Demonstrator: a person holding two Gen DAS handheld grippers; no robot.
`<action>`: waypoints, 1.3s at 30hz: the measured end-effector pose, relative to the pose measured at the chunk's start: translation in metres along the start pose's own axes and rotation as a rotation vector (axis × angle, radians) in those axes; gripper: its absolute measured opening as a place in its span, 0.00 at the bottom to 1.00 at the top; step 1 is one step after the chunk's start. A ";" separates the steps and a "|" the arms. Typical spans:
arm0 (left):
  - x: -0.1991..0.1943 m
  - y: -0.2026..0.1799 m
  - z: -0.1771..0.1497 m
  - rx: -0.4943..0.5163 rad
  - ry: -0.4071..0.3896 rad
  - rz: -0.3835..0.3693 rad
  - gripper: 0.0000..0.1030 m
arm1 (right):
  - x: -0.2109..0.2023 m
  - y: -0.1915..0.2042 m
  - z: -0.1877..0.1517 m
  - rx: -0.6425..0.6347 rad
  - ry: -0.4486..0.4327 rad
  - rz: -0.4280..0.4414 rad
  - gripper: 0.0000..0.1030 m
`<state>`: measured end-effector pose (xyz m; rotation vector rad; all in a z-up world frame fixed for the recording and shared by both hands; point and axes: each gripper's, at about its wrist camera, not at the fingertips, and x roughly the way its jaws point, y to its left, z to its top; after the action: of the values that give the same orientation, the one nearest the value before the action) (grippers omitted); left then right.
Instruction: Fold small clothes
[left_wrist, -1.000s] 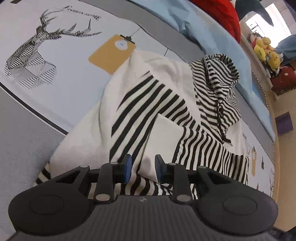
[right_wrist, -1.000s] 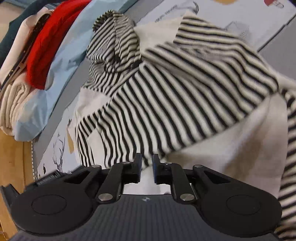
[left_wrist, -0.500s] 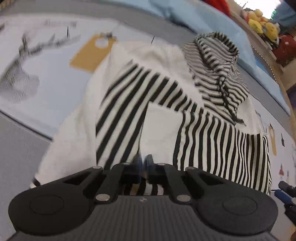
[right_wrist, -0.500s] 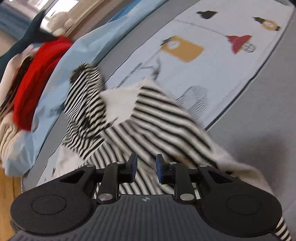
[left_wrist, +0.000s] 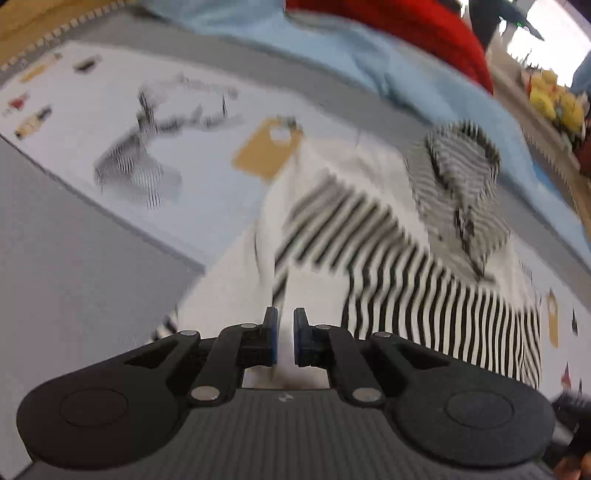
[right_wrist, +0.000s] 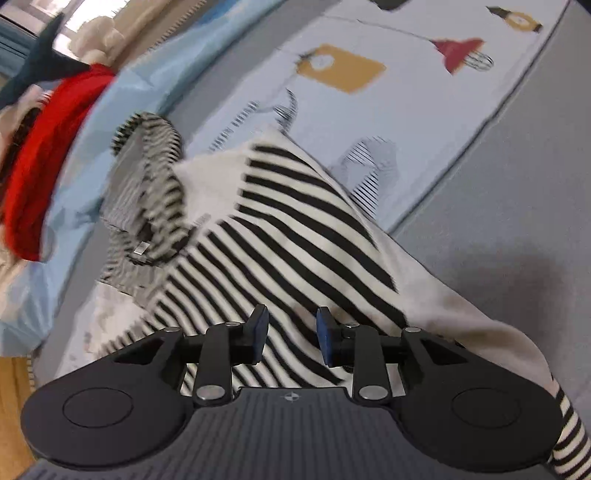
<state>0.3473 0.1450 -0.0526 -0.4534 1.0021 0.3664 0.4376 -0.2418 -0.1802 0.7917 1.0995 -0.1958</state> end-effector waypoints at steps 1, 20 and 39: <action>-0.001 -0.002 0.003 0.012 -0.020 -0.022 0.13 | 0.003 -0.004 -0.001 0.016 0.003 -0.028 0.29; 0.066 0.000 0.013 0.039 0.127 -0.084 0.34 | 0.017 0.003 -0.009 0.005 0.015 -0.045 0.31; 0.076 -0.011 0.020 0.139 0.065 -0.042 0.13 | 0.024 0.006 -0.011 -0.015 0.097 0.008 0.37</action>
<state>0.4041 0.1531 -0.1070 -0.3617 1.0721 0.2441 0.4439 -0.2254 -0.2001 0.7988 1.1881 -0.1431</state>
